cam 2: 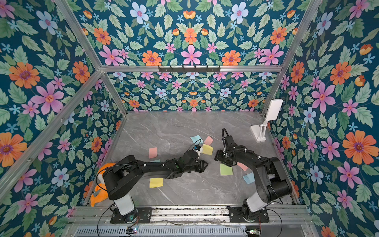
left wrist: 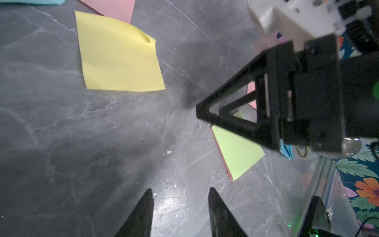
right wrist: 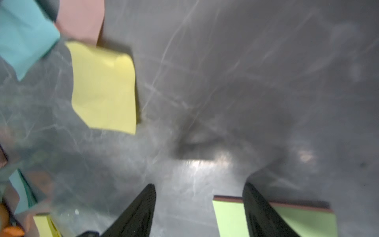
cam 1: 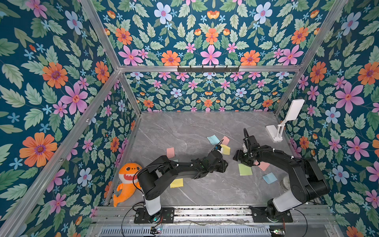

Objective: Tear off pages from different memo pads
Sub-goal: Move the memo pad to the center of the board.

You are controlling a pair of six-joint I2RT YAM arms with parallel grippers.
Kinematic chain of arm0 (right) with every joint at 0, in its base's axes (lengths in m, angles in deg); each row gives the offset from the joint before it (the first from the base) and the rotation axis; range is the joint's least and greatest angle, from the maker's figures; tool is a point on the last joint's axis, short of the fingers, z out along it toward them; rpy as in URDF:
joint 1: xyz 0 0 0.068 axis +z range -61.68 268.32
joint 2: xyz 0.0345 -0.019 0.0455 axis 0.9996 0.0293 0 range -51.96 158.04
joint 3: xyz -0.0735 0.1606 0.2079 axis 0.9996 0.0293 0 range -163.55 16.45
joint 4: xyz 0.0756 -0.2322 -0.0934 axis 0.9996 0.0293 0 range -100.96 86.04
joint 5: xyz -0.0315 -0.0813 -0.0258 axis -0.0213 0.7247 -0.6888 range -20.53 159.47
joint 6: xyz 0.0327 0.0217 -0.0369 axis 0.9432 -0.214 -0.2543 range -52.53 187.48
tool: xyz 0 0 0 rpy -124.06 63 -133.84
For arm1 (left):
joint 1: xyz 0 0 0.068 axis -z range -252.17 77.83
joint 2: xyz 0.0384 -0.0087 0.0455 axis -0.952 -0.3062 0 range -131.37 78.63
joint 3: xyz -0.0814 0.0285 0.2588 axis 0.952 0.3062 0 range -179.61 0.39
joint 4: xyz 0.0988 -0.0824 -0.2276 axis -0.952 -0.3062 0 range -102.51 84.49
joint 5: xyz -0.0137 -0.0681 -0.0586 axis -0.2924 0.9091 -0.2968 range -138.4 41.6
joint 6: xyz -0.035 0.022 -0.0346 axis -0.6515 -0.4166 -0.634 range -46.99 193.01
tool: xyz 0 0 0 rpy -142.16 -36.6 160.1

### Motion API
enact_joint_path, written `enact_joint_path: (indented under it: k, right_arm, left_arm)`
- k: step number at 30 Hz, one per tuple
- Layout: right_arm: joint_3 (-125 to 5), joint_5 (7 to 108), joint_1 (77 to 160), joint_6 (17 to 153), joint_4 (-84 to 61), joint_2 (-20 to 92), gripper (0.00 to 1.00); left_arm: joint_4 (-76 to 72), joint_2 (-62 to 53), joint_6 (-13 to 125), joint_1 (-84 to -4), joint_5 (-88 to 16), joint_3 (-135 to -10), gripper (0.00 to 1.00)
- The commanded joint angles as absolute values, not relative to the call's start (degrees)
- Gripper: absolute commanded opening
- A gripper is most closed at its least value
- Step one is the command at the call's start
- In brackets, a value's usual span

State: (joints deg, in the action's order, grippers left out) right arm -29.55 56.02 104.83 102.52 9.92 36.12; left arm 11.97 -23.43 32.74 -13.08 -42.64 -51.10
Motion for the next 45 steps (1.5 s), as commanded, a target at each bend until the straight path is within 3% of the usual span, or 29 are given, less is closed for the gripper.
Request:
enact_joint_path:
  k: [1,10,18,30,35,41,45]
  right_arm:
    - [-30.1,56.1,103.5,101.7,14.2,33.6,0.7]
    - [-34.1,57.8,90.0,96.5,16.8,32.8,0.71]
    - [-32.9,53.9,90.6,98.1,14.3,37.7,0.68]
    - [-22.0,53.9,91.9,98.9,16.7,27.9,0.68]
    - [-19.2,52.7,97.7,102.5,16.1,25.5,0.69]
    - [-24.5,51.0,114.7,110.8,14.6,29.2,0.69]
    - [-27.6,48.6,115.3,111.0,16.6,27.4,0.7]
  left_arm:
    - [12.7,-23.2,33.4,-13.1,-43.2,-51.0,0.45]
    - [18.7,-26.0,32.6,-10.6,-41.1,-52.2,0.45]
    - [17.3,-30.5,33.0,-8.7,-38.5,-57.4,0.45]
    - [13.4,-30.6,35.1,-7.8,-40.4,-58.8,0.45]
    - [11.1,-27.5,35.8,-9.1,-43.2,-56.0,0.45]
    - [12.1,-20.7,32.8,-11.6,-47.6,-47.3,0.45]
    - [12.5,-17.8,32.0,-12.5,-47.5,-43.3,0.45]
